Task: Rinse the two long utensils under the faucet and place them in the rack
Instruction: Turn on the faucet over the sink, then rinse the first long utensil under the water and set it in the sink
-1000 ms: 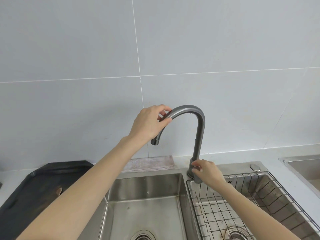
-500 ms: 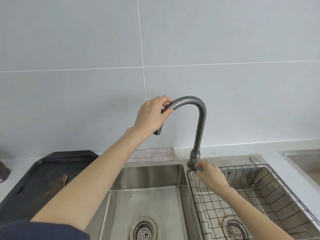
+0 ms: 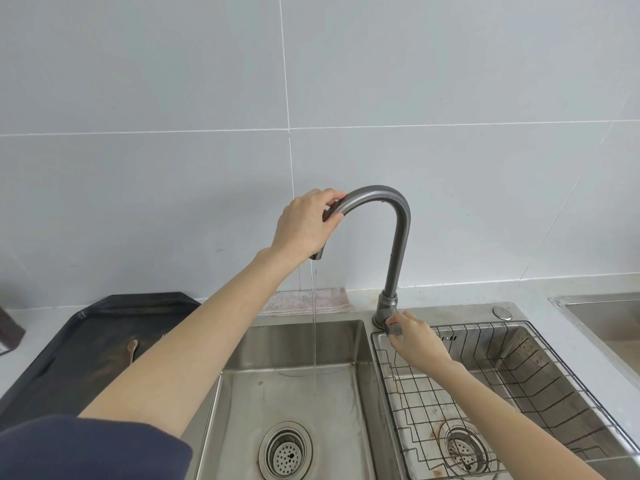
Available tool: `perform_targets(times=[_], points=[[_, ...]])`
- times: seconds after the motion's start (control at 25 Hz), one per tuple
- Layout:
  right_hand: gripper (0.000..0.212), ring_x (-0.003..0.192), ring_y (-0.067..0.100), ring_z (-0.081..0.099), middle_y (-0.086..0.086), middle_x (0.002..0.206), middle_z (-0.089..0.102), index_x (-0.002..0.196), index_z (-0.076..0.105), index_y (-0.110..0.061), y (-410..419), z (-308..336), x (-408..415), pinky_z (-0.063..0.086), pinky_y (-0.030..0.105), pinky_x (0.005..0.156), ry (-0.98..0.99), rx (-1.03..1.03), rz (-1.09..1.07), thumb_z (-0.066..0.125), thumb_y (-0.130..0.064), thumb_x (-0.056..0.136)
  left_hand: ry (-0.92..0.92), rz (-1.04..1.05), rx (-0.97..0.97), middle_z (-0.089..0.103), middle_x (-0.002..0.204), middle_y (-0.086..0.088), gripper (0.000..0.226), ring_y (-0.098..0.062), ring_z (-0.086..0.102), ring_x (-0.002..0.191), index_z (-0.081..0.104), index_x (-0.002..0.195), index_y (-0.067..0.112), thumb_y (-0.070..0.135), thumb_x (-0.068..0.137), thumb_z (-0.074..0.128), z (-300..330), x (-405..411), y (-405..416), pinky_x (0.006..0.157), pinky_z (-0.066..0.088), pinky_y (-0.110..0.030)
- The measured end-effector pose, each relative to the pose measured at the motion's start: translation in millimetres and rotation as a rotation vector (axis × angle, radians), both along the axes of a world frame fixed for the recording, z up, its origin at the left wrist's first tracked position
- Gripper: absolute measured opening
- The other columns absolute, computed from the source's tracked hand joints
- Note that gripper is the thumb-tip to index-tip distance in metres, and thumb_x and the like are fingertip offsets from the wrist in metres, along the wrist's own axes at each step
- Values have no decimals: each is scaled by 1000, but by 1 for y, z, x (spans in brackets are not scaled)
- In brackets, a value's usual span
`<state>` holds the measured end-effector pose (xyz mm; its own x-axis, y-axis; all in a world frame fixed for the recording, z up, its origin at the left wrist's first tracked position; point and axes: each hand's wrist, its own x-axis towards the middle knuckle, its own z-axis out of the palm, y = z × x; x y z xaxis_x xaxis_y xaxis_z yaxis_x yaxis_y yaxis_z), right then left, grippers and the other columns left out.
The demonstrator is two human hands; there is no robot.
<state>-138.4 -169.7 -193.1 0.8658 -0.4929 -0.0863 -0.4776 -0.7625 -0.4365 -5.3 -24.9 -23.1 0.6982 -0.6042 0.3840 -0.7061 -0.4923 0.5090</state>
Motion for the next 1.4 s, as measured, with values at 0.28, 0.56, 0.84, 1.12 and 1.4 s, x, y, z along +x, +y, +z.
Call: perform_targets(times=[0.28,0.56,0.84,1.12,1.4], points=[[39,109,25,59,3,131,57,130,48,-19,17,29,-4,48,37,90,17,-89,99,50,-25,92,92,-141,76,55,135,-3,50,-21,52,123,40,137,23,15,89,53,-7,0,31,103,42,-37],[41,117,23,55,3,135,55,133,46,-20,73,40,6,48,40,96,43,-72,246,49,-27,92,95,-47,174,42,147,1,49,-19,38,136,37,139,24,22,92,49,-42,6,98,113,32,-39],[40,121,25,53,7,130,60,132,48,-20,143,30,42,43,41,103,31,74,317,50,-27,92,204,95,198,43,146,-1,46,-20,38,136,38,139,21,23,93,47,-86,15,180,111,31,-34],[38,121,23,52,5,132,58,128,52,-16,228,7,90,42,42,105,54,176,386,51,-24,91,355,236,235,50,140,-3,44,-22,48,126,43,135,21,25,92,48,-138,36,261,104,42,-39],[33,113,25,58,8,118,67,121,59,-14,301,-22,134,45,32,99,128,308,357,46,-18,90,543,372,350,61,126,-6,36,-21,61,107,52,124,18,27,90,54,-187,60,320,94,49,-33]])
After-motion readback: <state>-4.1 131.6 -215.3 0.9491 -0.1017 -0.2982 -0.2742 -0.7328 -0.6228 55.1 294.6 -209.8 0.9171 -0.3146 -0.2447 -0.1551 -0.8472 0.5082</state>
